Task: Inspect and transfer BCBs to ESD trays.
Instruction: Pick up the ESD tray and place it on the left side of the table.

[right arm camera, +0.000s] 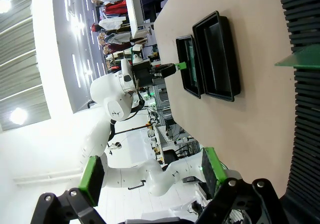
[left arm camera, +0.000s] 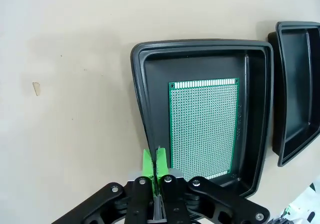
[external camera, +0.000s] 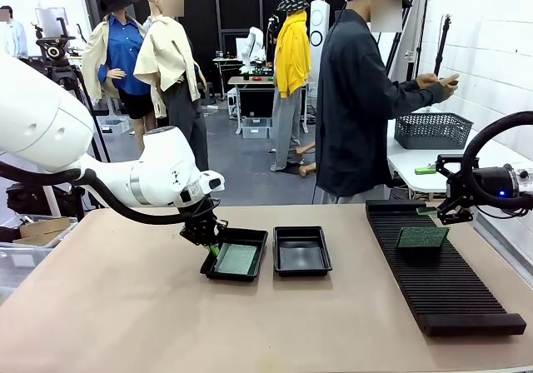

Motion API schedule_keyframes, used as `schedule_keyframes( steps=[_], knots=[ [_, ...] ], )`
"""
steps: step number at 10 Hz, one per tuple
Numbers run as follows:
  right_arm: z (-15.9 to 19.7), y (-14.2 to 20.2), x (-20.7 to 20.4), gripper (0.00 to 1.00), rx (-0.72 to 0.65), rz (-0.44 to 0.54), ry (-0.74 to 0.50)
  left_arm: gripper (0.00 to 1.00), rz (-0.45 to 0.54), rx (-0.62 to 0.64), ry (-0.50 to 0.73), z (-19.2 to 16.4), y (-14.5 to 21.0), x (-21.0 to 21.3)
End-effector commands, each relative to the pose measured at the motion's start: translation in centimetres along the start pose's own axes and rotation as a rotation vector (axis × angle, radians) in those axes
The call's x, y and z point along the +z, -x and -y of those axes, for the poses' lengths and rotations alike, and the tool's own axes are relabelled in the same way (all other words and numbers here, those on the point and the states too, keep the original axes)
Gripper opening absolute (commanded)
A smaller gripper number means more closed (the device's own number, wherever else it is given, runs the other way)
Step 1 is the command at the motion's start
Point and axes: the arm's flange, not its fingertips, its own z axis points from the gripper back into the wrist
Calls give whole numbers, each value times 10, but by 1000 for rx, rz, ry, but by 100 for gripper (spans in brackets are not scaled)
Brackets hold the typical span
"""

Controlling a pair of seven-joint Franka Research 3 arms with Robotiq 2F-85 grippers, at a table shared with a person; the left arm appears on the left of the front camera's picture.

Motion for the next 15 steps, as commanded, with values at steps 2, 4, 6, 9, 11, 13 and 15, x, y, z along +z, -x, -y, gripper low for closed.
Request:
schedule_keyframes(
  steps=[2,4,6,9,11,13,15],
  knots=[
    [0,3,-2,100,-6,11,10,0,0,0,0,0,0,0],
    [0,3,-2,100,-6,11,10,0,-6,19,45,-18,1,15],
    [0,3,-2,100,-6,11,10,0,1,40,48,-40,2,26],
    [0,3,-2,100,-6,11,10,0,-12,66,20,-78,12,31],
    [0,3,-2,100,-6,11,10,0,-27,83,21,-107,21,34],
    [0,3,-2,100,-6,11,10,0,-5,91,54,-145,31,44],
    [0,3,-2,100,-6,11,10,0,30,118,86,-178,41,58]
  ],
)
